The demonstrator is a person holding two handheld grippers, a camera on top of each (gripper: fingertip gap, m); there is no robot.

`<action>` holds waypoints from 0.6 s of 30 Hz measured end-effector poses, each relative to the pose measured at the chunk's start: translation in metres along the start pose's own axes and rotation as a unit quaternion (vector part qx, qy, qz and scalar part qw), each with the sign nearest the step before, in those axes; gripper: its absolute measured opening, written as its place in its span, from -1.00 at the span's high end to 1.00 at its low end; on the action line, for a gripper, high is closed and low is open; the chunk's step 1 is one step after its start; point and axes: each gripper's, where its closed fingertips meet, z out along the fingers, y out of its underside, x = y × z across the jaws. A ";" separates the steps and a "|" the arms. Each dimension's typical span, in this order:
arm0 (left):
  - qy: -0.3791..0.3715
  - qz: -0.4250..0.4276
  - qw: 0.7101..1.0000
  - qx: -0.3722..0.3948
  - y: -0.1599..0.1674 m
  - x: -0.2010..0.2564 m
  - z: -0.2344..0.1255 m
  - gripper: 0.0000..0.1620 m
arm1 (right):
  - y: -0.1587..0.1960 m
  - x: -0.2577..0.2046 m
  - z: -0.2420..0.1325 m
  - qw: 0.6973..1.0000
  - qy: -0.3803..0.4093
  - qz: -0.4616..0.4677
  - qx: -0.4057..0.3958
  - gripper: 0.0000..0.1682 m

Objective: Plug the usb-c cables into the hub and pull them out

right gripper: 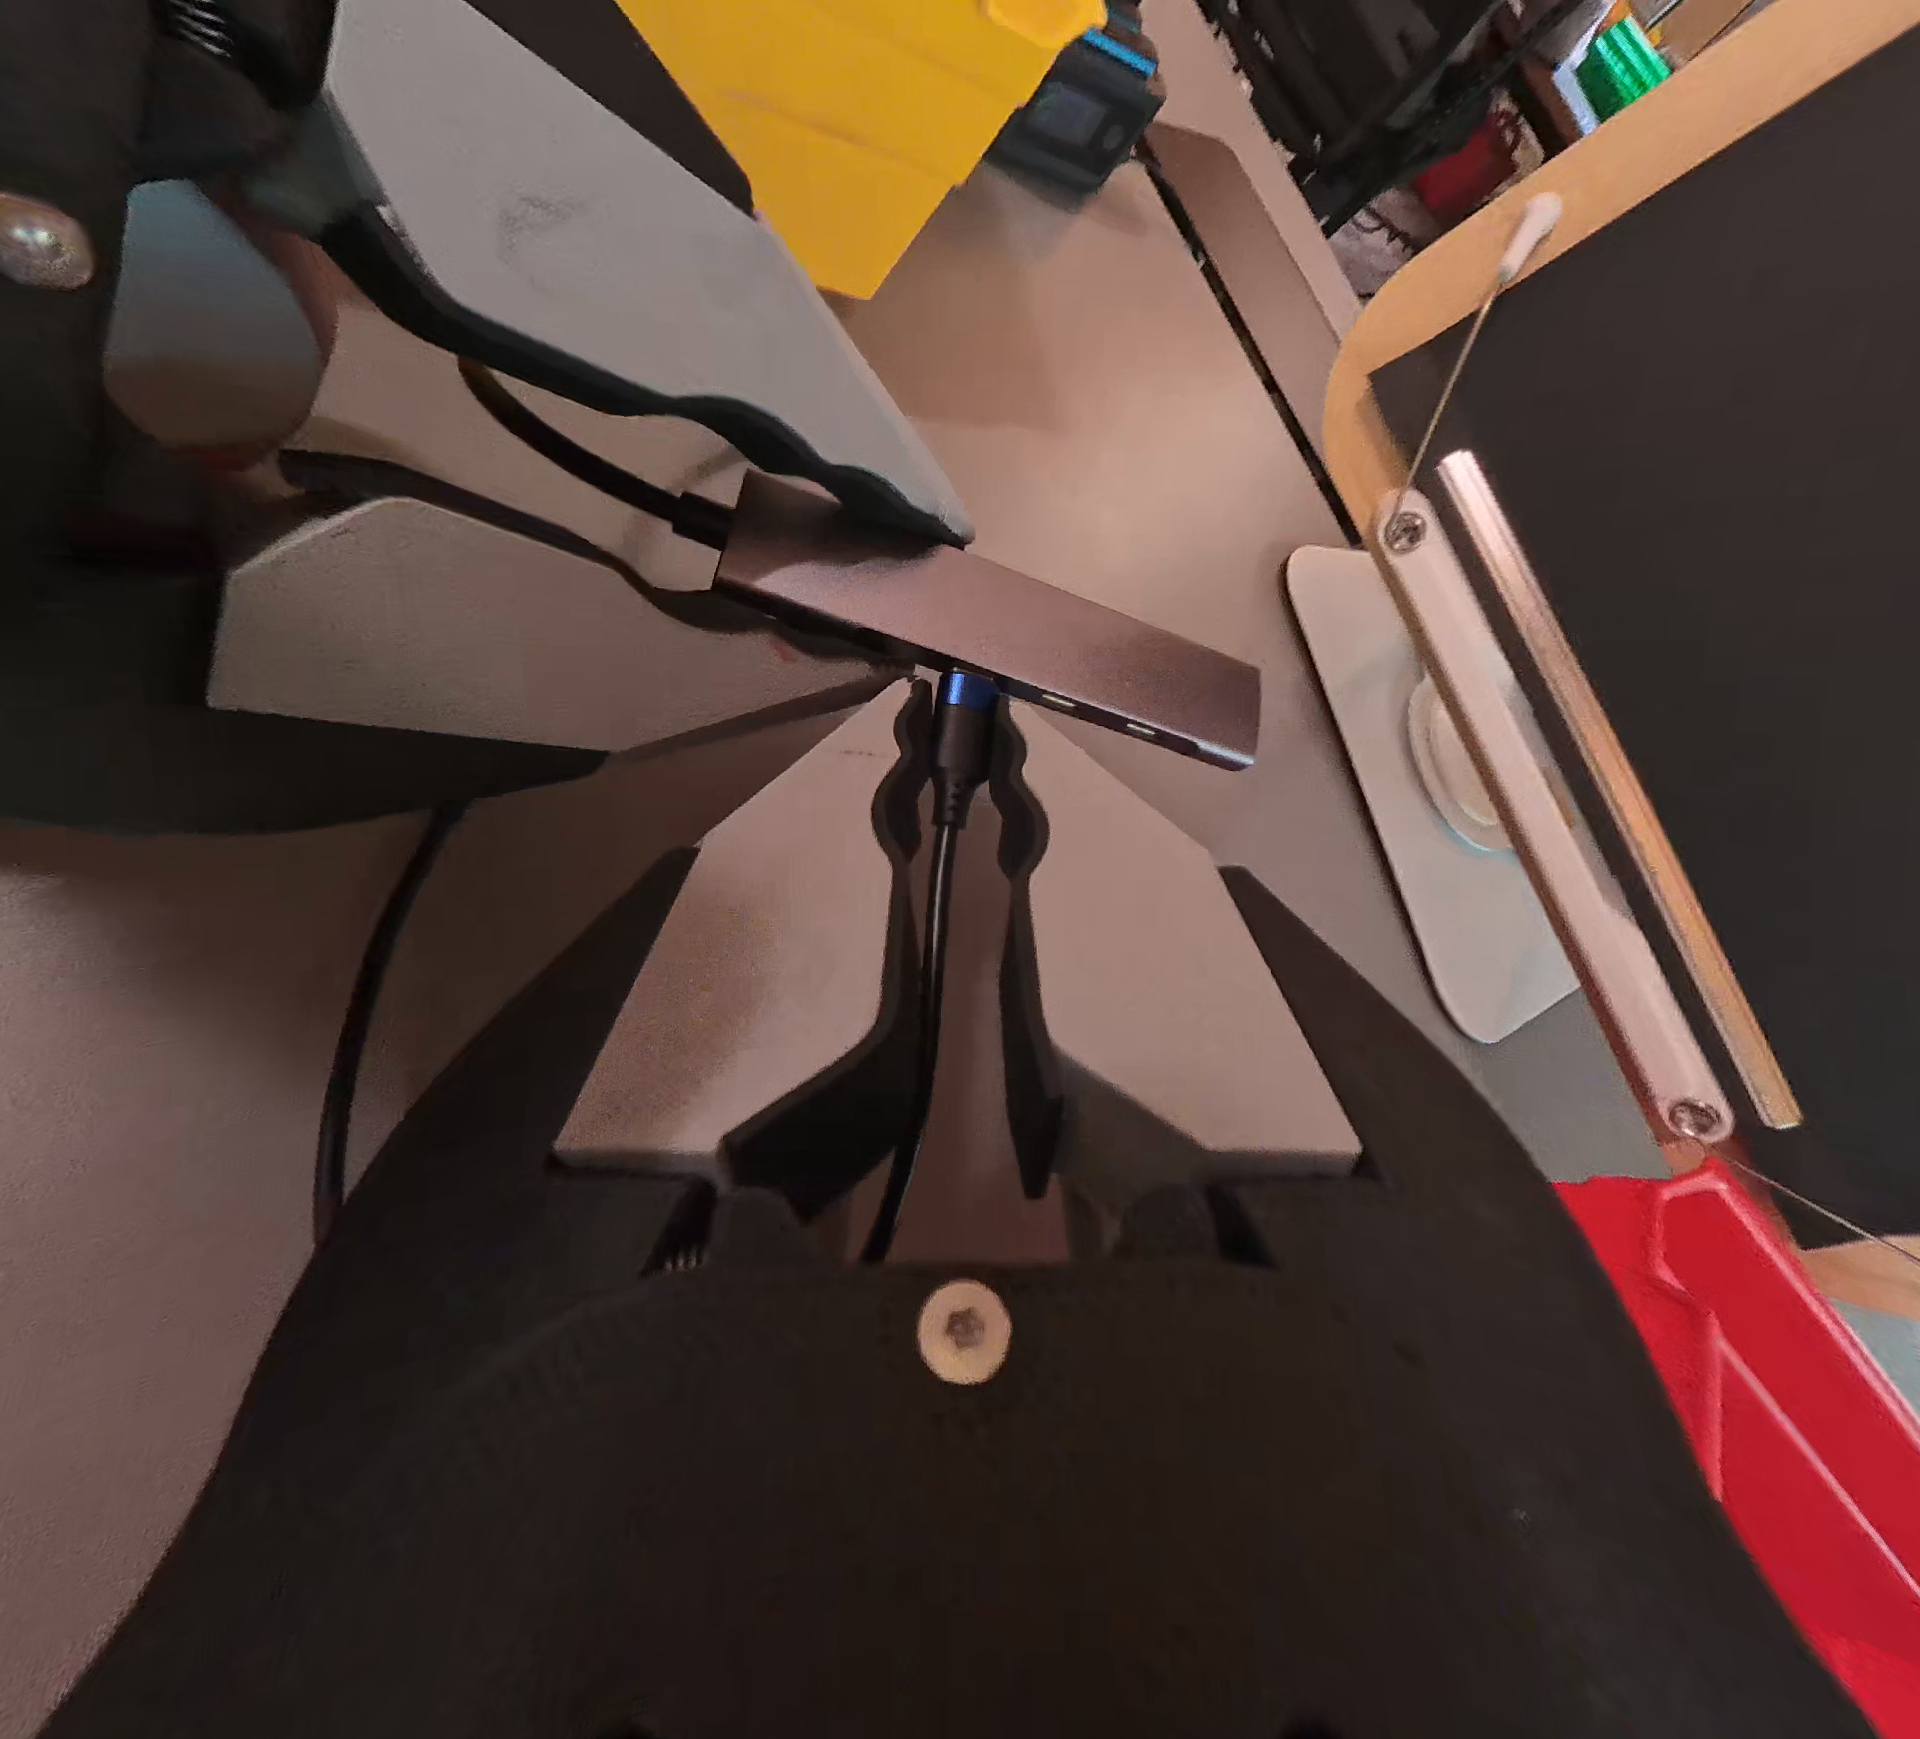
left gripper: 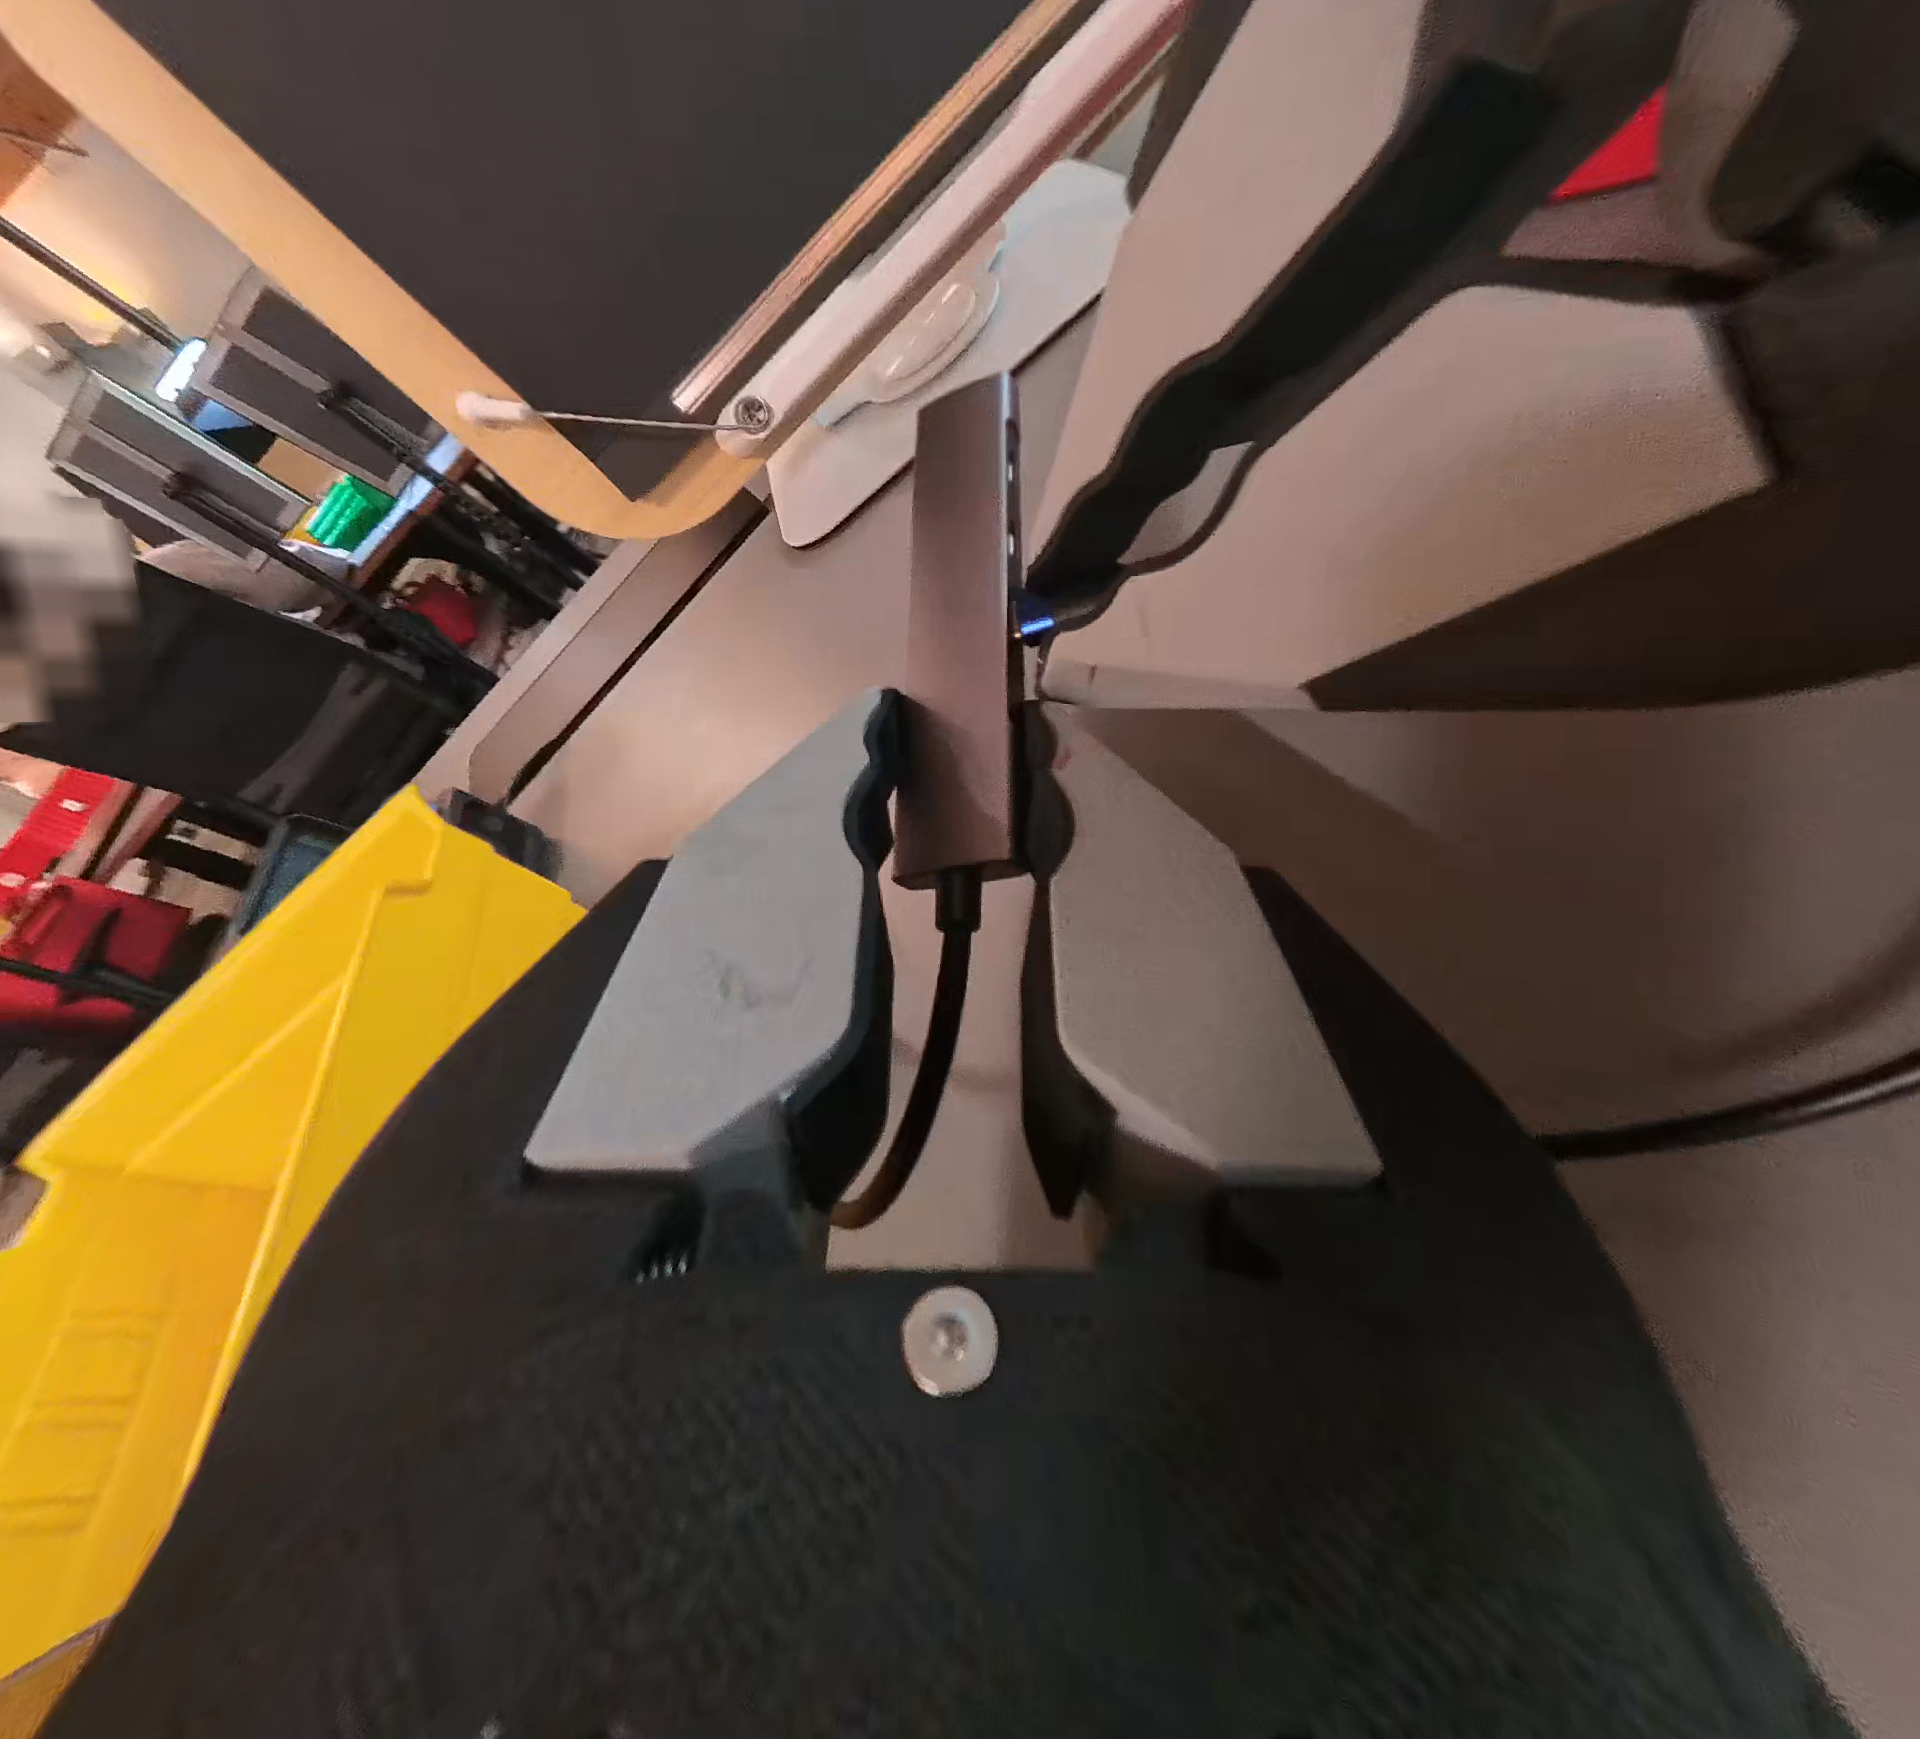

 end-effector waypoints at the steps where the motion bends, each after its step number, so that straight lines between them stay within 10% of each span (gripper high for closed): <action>1: -0.005 0.016 1.000 -0.006 0.002 0.001 0.001 0.75 | 0.003 -0.001 0.002 1.000 -0.005 0.001 -0.008 0.91; 18: 0.037 -0.001 0.999 -0.032 0.012 0.020 0.015 0.74 | 0.030 -0.009 0.011 0.995 -0.057 0.065 -0.040 0.91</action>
